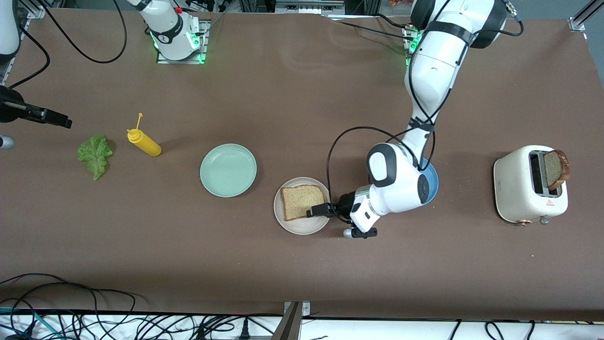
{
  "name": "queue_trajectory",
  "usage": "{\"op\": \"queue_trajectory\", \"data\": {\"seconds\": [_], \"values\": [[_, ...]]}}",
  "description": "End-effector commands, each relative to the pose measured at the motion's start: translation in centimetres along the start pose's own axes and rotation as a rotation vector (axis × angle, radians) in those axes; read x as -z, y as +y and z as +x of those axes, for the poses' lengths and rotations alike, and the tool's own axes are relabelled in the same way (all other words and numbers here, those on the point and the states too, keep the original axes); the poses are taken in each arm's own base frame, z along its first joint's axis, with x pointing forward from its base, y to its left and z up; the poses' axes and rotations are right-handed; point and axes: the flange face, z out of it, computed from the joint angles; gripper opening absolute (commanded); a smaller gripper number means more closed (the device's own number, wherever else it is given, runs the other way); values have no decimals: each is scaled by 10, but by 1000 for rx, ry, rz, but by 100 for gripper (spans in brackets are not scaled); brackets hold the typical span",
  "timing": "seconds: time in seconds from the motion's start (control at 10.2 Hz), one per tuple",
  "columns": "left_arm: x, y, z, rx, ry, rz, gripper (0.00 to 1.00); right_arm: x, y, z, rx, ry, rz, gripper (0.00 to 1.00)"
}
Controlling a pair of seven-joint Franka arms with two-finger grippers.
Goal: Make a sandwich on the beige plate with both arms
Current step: 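Move the left gripper back to the toaster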
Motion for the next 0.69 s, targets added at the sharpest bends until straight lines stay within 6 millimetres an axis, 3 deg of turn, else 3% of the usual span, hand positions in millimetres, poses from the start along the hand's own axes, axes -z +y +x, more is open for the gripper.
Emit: {"op": "queue_trajectory", "data": {"seconds": [0.0,0.2,0.39,0.49,0.59], "values": [[46,-4,12,-79,-85,79,100,-12,6,12,14,-11,-5,100],[97,-11,14,-149,-187,306,100,-13,10,14,8,-4,-9,100],[150,-34,21,-126,-244,417,100,-19,18,17,-3,-2,-10,100],[185,-51,26,-104,-253,514,100,-21,18,20,-2,-2,-14,100],[220,-55,27,-124,-263,629,100,-30,20,24,1,-5,-17,100]]}}
